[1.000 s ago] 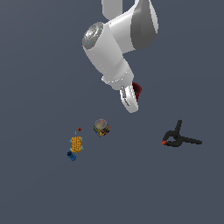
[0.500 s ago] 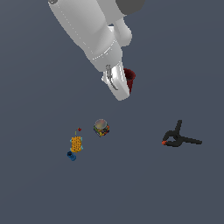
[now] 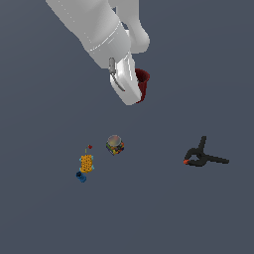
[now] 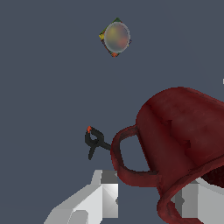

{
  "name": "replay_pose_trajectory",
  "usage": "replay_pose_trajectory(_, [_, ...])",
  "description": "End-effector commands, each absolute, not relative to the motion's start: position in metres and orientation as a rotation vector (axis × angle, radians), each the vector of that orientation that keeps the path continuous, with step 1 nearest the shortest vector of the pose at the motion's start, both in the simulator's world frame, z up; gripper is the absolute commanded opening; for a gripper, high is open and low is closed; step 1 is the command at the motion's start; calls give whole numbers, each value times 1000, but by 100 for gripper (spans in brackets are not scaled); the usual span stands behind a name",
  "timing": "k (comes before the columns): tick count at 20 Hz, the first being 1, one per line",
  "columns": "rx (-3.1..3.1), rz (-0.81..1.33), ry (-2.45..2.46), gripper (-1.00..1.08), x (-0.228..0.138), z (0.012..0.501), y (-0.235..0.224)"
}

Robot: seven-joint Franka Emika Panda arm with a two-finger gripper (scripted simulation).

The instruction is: Pick up a designated object from a clutter of objects.

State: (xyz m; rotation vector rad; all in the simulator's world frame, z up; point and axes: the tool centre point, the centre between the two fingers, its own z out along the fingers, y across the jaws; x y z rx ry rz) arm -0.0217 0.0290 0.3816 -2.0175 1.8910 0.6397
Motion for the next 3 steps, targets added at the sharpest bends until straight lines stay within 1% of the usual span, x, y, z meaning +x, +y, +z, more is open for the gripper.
replay_pose_trajectory(1, [-2018,639,1888,-100,-20,386,27])
replay_pose_trajectory(3, [-2018,639,1888,-100,-20,387,27])
